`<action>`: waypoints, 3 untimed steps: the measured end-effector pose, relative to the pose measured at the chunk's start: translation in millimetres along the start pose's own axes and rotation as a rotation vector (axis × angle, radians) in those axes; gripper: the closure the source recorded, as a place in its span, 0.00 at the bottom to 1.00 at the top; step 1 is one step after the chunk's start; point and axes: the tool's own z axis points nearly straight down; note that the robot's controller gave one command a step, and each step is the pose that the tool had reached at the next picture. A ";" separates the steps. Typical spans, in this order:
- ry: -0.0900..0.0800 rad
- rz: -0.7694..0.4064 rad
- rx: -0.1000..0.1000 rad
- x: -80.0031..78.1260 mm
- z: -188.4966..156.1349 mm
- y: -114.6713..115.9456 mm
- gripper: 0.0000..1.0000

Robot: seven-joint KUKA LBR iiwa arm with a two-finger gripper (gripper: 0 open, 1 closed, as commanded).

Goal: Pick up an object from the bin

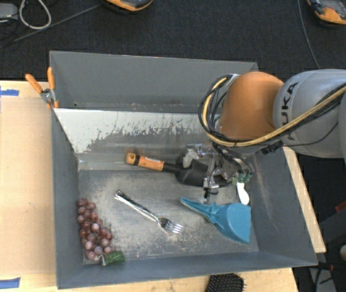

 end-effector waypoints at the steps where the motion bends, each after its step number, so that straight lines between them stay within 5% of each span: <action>1: -0.012 -0.215 -0.001 -7.7 33.2 11.8 1.00; 3: -0.021 -0.246 -0.002 -10.4 32.9 0.7 1.00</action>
Offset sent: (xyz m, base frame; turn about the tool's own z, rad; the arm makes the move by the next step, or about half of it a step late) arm 0.0000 0.0000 0.0000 0.0000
